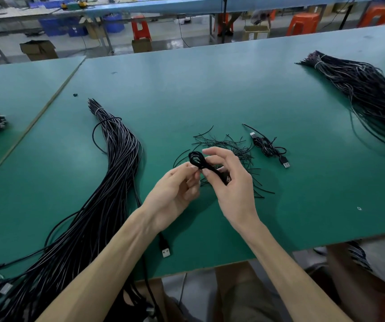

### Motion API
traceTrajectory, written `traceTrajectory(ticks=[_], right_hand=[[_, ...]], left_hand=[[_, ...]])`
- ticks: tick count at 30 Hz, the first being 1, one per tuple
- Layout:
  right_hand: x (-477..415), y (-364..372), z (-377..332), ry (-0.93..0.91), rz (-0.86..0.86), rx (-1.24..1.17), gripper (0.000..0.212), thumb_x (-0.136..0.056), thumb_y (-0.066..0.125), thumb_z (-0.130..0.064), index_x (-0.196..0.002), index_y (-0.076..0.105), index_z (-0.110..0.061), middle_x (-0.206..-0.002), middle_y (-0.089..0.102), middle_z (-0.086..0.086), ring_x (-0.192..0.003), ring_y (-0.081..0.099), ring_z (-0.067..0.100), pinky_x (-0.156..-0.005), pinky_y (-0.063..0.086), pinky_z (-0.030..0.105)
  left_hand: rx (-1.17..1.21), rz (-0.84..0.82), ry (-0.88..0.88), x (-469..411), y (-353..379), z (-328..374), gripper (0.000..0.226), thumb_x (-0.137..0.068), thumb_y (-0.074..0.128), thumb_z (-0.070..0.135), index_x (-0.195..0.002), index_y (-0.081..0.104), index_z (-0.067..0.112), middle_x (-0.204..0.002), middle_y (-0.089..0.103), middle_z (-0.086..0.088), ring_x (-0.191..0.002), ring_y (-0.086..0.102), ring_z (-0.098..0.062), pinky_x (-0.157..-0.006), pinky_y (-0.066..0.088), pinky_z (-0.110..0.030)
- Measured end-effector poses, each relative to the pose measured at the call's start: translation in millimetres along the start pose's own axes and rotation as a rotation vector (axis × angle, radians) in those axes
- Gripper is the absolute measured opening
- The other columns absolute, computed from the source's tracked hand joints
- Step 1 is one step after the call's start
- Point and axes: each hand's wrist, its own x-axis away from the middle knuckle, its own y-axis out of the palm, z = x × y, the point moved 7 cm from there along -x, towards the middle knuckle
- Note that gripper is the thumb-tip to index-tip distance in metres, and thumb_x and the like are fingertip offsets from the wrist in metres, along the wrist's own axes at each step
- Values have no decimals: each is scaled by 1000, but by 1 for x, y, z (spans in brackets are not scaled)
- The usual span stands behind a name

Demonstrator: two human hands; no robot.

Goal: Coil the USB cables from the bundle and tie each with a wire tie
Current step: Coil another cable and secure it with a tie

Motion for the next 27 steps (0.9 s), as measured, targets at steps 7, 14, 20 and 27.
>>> traceTrajectory(ticks=[7,14,20,27], right_hand=[[-2,1,0,-4,3,18,39,-94,69,-4,-126,68,-27,-111,70,-11,-112,65,13,-93,47,20],[-4,3,10,93,-7,-17,35,-94,71,-5,-122,74,-25,-110,60,-4,-94,67,15,-88,58,36],[-1,8,18,183,-47,6,52,-87,82,-22,-134,60,-23,-110,63,-11,-102,64,7,-87,53,17],[2,23,19,207,-175,46,13,-95,74,-20,-107,68,-20,-83,68,-7,-72,61,-1,-68,48,12]], left_hand=[[-146,-13,54,1,-6,6,25,-104,56,27,-81,61,17,-68,43,5,-55,36,-11,-55,33,-20],[-393,64,247,1,-11,16,24,-99,65,28,-112,68,8,-92,70,-13,-81,64,-24,-64,51,-32],[-352,198,319,0,-23,27,10,-100,67,22,-96,76,21,-85,71,-3,-78,65,-16,-64,52,-30],[-359,253,222,-19,-16,75,22,-101,65,25,-103,72,4,-87,77,-6,-74,72,-20,-62,56,-24]])
